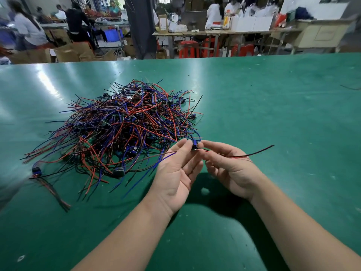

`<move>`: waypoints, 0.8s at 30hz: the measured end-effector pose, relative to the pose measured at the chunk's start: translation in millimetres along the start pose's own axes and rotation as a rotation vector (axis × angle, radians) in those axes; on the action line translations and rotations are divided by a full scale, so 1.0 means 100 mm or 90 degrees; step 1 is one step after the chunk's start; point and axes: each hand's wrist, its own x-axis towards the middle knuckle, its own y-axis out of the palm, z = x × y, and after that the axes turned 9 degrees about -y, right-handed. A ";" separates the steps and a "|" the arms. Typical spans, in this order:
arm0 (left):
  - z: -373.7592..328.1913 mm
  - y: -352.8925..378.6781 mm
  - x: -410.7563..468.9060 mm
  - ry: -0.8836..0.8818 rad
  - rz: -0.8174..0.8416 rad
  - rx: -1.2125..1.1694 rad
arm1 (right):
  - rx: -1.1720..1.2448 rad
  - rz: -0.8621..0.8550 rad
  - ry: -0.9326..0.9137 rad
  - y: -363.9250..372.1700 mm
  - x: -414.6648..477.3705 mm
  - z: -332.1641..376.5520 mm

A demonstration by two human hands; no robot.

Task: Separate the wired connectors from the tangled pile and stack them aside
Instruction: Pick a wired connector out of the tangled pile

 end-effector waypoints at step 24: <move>0.09 -0.08 -0.04 -0.115 0.036 0.526 | -0.093 -0.252 -0.030 -0.22 0.09 0.18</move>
